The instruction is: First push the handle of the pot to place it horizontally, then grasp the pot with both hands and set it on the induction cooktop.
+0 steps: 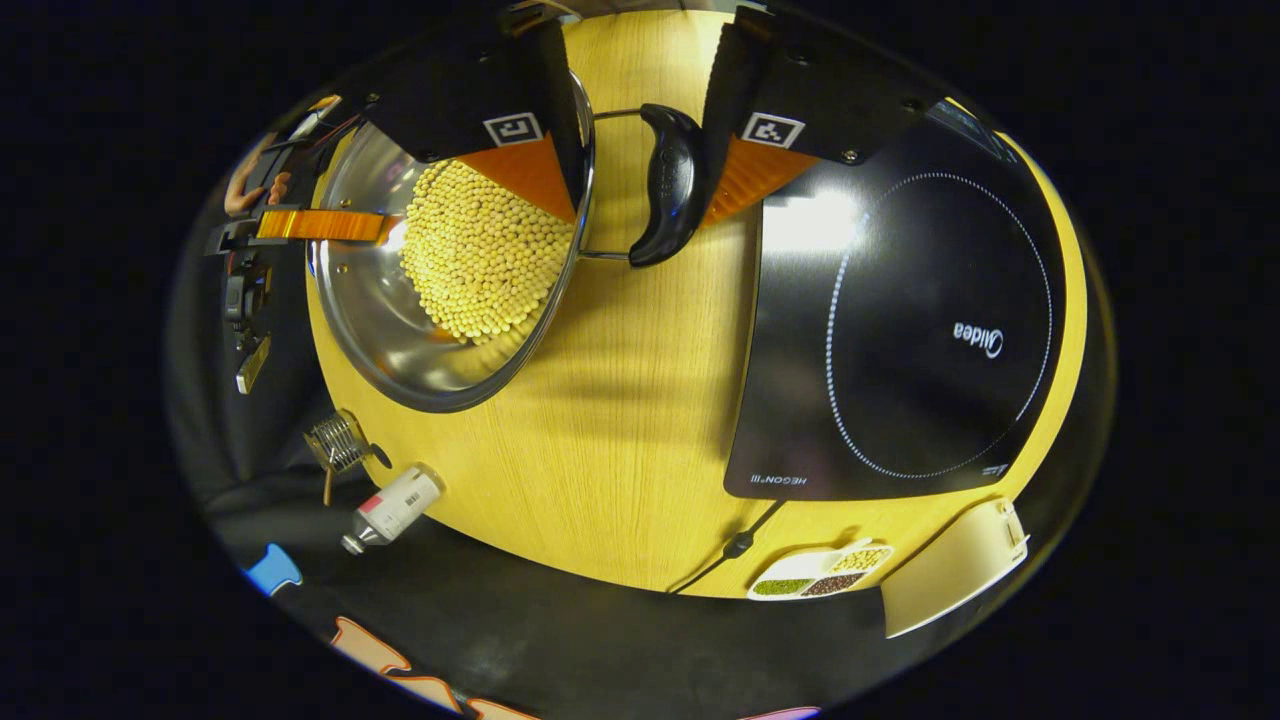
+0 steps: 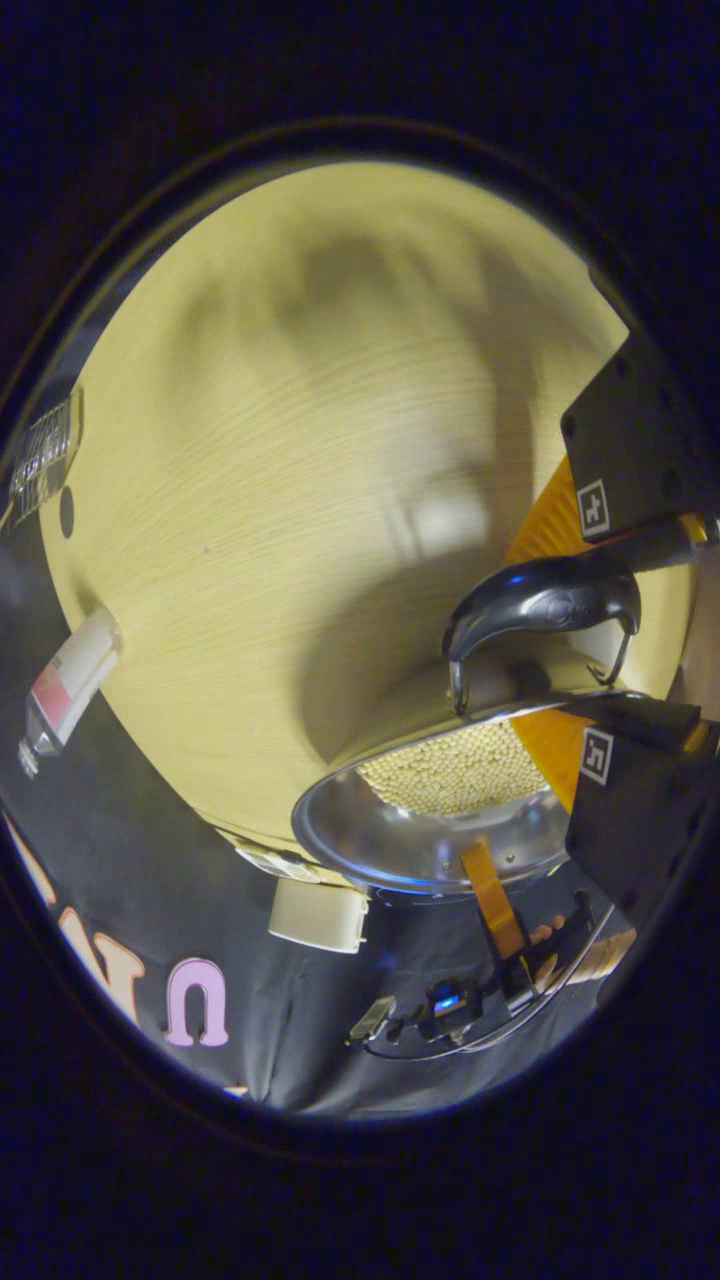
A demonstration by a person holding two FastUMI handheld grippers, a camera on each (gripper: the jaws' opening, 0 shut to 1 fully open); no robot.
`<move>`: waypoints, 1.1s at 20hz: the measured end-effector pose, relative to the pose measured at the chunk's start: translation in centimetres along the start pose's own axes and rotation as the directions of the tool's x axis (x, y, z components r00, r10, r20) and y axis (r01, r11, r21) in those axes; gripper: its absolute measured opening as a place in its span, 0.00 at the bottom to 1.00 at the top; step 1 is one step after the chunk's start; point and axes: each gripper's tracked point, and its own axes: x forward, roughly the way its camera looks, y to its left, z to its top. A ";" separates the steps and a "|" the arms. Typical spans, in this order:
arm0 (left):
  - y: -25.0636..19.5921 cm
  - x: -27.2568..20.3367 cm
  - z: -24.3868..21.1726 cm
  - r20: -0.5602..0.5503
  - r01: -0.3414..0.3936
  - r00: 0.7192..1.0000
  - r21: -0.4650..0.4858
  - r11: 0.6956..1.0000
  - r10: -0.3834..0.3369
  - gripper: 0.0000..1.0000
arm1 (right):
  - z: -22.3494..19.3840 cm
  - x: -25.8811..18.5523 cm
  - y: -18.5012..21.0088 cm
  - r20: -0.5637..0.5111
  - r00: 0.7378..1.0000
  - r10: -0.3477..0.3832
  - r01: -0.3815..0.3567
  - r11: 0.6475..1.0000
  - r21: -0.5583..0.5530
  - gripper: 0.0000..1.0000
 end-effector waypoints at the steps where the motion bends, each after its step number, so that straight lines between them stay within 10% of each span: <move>1: -0.1 -0.6 -0.5 -0.004 0.004 1.000 0.004 1.000 -0.004 0.58 | -0.2 -0.2 0.1 0.004 1.000 -0.006 0.006 1.000 0.002 0.54; 22: 11.1 -13.0 -1.5 0.002 0.016 1.000 0.082 0.997 -0.016 0.55 | -1.6 -0.1 3.1 0.072 0.997 -0.011 0.010 1.000 0.016 0.48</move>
